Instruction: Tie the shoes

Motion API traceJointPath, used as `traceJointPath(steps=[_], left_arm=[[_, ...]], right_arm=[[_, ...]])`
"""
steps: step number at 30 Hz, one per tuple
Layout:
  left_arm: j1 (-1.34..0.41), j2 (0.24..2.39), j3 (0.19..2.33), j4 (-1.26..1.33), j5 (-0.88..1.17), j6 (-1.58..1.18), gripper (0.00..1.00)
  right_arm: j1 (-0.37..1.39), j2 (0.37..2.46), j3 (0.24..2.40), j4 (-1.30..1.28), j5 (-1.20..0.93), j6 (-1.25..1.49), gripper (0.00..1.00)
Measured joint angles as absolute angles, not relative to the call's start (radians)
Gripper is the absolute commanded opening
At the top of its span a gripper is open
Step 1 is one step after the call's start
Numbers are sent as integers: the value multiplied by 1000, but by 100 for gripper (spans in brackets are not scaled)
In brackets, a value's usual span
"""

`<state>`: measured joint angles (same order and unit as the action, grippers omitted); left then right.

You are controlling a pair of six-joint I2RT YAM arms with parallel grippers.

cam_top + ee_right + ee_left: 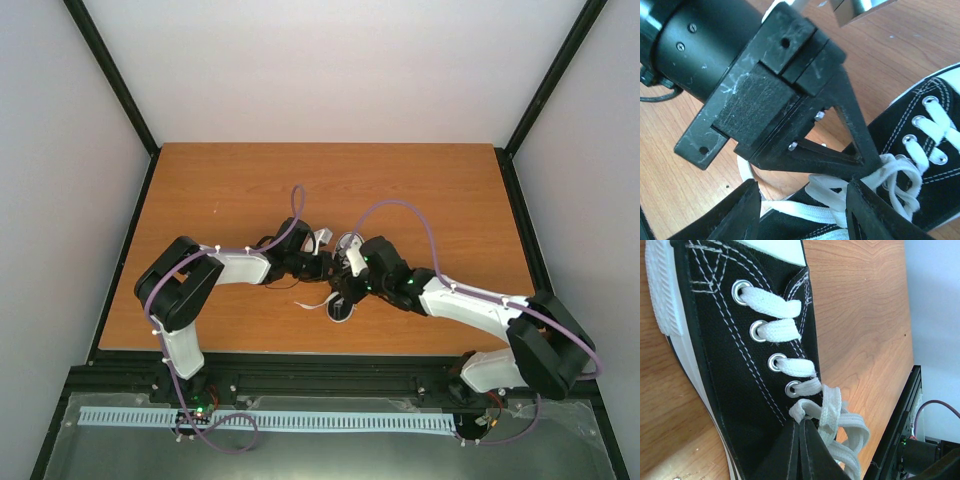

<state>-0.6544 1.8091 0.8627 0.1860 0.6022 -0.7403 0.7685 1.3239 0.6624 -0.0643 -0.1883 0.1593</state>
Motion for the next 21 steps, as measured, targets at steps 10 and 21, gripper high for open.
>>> traceJointPath(steps=[10,21], left_arm=[[-654,1809,863,177,602,-740,1],[-654,1809,863,165,583,-740,1]], right_arm=[[806,1400,683,-66,-92,112,34],[812,1424,702,-72,-38,88,3]])
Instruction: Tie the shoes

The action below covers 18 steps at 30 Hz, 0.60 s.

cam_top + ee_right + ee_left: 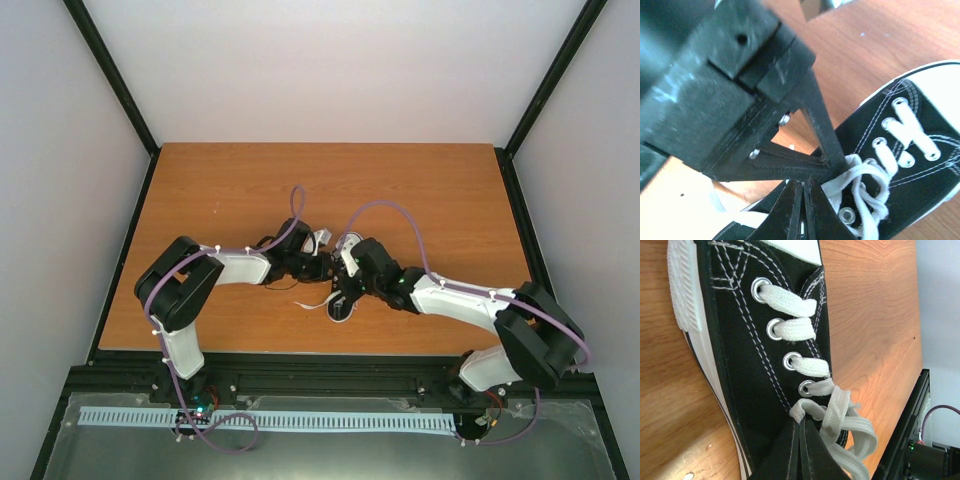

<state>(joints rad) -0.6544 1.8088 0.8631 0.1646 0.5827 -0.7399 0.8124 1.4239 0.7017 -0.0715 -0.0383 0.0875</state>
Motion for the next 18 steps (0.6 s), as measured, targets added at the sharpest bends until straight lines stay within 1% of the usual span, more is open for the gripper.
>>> traceJointPath(steps=[5,9,18], left_arm=[[-652,1808,863,160,547,-745,1],[-642,1793,852,161,518,-760,1],[-621,1745,817,156,459,-768,1]], right_arm=[[791,1361,700,-68,-14,136,3],[714,1319,669,-38,-47,206,3],[620,1314,598,-25,-123,317,3]])
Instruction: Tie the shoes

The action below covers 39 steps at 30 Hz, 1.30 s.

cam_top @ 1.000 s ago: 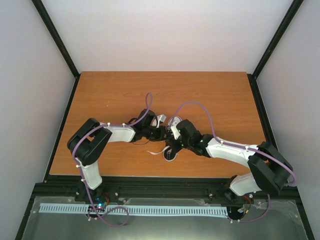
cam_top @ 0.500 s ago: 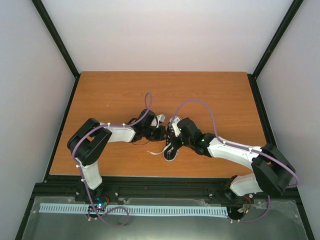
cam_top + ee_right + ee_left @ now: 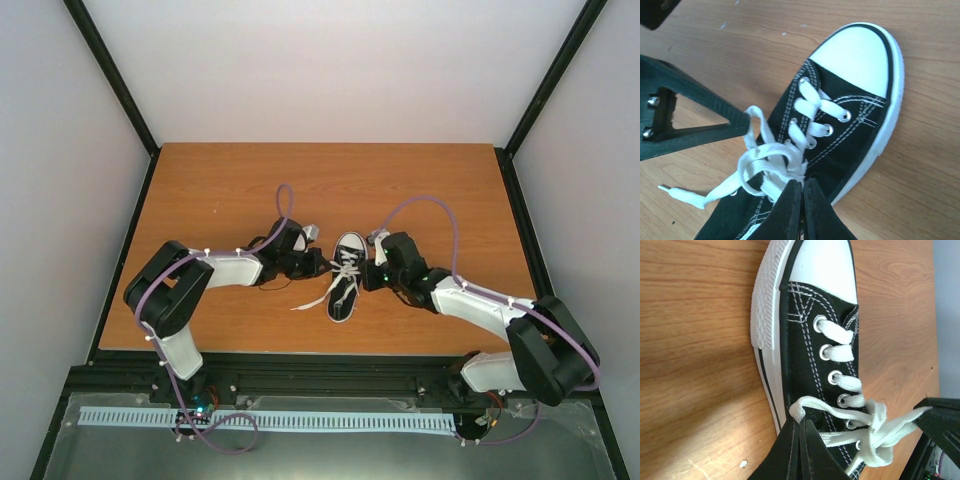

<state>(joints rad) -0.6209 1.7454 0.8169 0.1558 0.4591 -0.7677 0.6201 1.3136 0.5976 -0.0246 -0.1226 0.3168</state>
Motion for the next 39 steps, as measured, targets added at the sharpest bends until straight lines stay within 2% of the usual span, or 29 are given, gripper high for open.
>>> traceJointPath(steps=[25,39], left_arm=[[-581,1743,801,130,421,-761,1],[-546,1743,790,112,411,-747,1]], right_arm=[[408,1394,526,52,-280,499,3],[355,1411,515,73,-318,514,3]])
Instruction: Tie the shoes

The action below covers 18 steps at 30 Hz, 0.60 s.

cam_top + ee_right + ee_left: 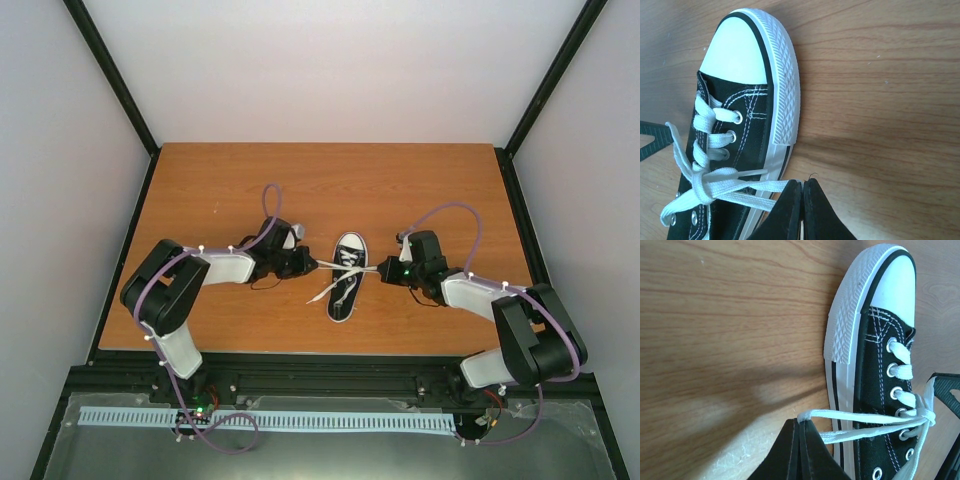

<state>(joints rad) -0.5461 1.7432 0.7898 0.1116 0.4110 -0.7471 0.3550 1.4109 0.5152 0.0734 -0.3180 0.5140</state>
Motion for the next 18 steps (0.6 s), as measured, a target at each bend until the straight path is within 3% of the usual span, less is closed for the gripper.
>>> traceJointPath(steps=[13,18], left_arm=[[-538,1743,790,115,479,-695,1],[-537,1744,798,133,537,-657,1]], right_arm=[[352,1386,501,87,-484,447,4],[381,1385,423,88,-572,447,9]])
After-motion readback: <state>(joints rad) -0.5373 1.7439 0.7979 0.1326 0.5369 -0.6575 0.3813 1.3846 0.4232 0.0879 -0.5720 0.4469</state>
